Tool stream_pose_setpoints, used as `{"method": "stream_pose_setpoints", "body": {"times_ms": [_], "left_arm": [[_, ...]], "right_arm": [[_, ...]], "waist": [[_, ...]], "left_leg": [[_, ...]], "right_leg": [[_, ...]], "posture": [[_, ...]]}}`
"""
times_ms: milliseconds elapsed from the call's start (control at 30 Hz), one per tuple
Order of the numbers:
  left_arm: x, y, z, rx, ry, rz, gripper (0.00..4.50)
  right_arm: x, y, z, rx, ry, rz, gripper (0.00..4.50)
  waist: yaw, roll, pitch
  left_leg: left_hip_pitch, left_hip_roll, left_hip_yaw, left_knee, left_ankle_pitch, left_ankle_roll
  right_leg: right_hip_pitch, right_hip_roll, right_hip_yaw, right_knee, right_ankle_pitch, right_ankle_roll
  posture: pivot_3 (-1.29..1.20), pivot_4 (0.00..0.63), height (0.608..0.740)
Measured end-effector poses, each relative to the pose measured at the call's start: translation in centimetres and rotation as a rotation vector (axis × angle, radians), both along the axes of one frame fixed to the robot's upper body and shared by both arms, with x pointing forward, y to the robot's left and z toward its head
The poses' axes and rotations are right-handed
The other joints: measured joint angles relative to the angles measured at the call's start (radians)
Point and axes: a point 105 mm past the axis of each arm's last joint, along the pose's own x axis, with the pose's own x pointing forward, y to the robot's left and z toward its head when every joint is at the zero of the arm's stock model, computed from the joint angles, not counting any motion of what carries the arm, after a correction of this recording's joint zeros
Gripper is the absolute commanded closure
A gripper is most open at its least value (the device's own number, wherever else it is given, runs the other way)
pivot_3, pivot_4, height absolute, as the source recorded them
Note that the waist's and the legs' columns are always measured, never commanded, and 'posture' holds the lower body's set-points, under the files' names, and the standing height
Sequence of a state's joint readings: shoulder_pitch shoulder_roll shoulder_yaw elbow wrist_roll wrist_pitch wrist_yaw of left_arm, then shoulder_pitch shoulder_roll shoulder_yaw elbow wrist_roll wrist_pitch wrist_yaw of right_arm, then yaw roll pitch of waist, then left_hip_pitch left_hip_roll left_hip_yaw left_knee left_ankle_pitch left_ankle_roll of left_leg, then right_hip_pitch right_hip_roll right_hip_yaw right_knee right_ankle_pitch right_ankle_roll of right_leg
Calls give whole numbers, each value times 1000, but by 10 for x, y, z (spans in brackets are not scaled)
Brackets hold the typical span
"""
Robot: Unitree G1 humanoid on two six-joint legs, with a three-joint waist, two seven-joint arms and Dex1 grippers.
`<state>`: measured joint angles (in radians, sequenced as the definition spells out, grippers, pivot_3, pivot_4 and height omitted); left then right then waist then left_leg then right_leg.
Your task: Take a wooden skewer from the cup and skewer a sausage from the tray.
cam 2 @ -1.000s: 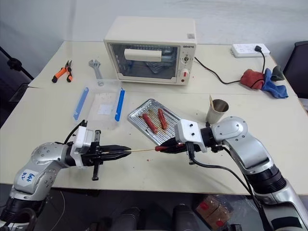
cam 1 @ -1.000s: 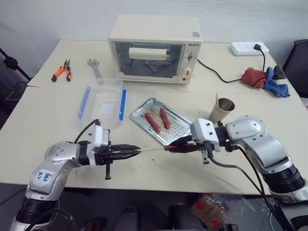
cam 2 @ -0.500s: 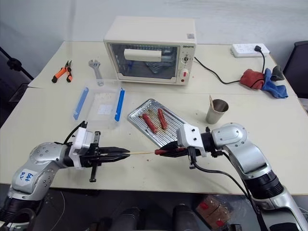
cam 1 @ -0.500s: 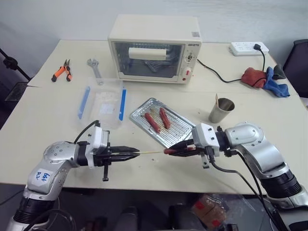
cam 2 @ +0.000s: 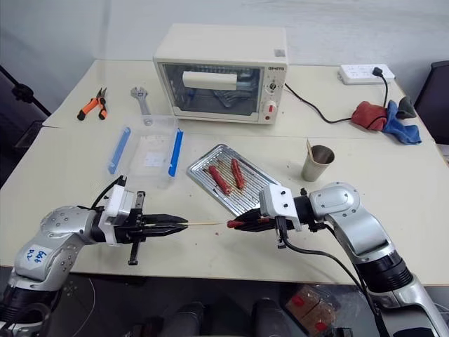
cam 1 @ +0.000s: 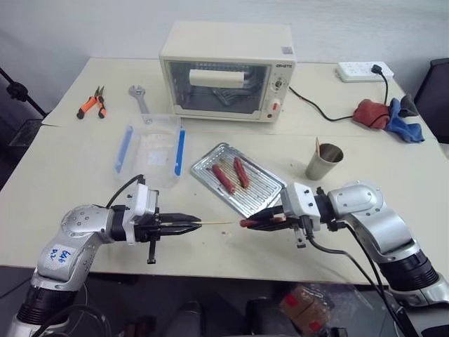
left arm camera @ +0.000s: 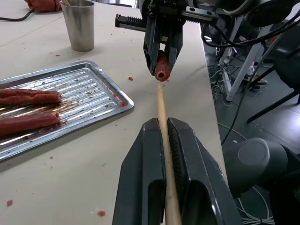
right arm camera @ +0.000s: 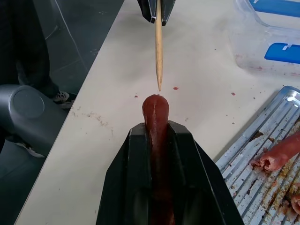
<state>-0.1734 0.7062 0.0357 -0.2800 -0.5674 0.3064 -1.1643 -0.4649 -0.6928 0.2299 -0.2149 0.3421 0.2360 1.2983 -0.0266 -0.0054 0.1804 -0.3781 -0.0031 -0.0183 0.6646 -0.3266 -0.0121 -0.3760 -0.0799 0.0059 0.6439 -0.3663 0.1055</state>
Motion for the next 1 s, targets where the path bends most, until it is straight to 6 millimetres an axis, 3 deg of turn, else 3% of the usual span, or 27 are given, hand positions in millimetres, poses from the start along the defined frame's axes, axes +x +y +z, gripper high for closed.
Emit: {"method": "stream_pose_setpoints", "body": {"times_ms": [1000], "left_arm": [[13, -21, -2, 18, -33, -58, 4500]], "right_arm": [[3, 9, 0, -9, 1, 12, 4212]], "waist": [[0, 0, 0]], "left_leg": [[0, 0, 0, 2, 0, 0]], "right_leg": [[0, 0, 0, 2, 0, 0]], "posture": [[0, 150, 740]]}}
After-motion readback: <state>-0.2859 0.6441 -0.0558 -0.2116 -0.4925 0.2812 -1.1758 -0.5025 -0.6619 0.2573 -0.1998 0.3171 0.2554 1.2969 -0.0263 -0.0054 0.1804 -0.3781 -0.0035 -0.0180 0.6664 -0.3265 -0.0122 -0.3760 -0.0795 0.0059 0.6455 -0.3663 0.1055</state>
